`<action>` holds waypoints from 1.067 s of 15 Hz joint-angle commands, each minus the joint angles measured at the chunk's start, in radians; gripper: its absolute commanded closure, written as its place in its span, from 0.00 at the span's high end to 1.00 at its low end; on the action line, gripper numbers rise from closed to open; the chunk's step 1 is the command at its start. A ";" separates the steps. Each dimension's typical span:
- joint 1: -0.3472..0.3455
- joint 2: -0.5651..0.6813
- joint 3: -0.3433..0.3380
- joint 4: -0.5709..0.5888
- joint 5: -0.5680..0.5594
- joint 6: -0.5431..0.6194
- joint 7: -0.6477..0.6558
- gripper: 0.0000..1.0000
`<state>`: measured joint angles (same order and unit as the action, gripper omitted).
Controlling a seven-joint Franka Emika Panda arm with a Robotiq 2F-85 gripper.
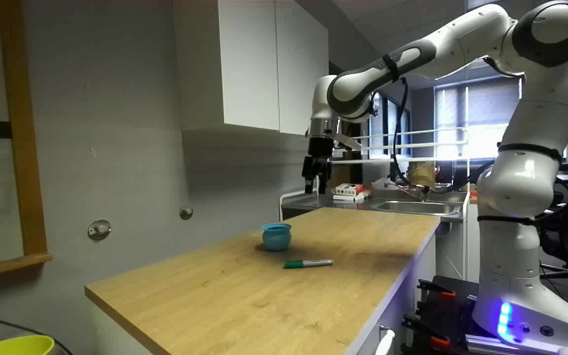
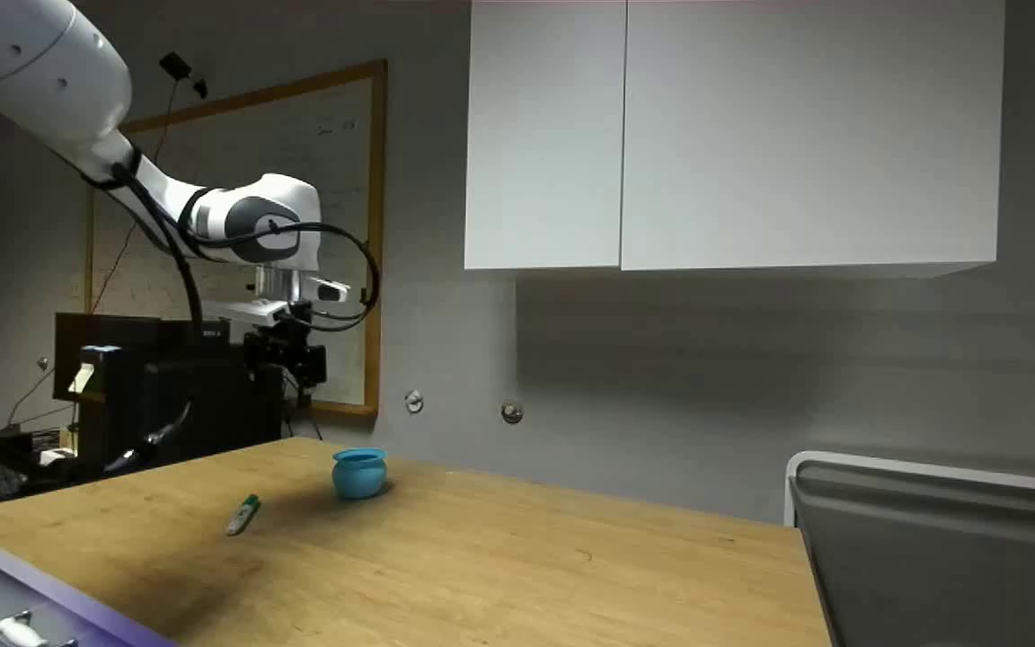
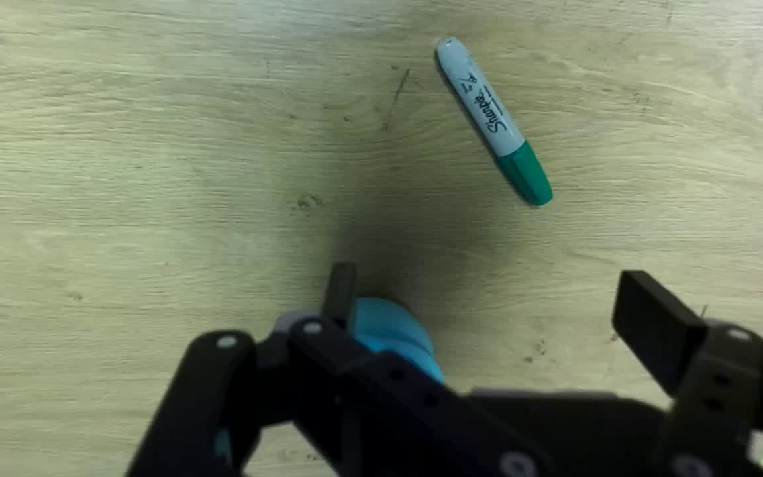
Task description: Put the marker in the bowl
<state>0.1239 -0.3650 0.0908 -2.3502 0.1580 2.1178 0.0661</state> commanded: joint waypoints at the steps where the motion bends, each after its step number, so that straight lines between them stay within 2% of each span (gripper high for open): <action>1: -0.004 0.000 0.004 0.002 0.001 -0.003 -0.001 1.00; 10: -0.004 0.000 0.004 0.002 0.001 -0.003 -0.001 1.00; 16: -0.003 0.104 0.068 0.054 -0.140 -0.043 0.033 1.00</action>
<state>0.1238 -0.3419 0.1164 -2.3466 0.0916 2.1081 0.0680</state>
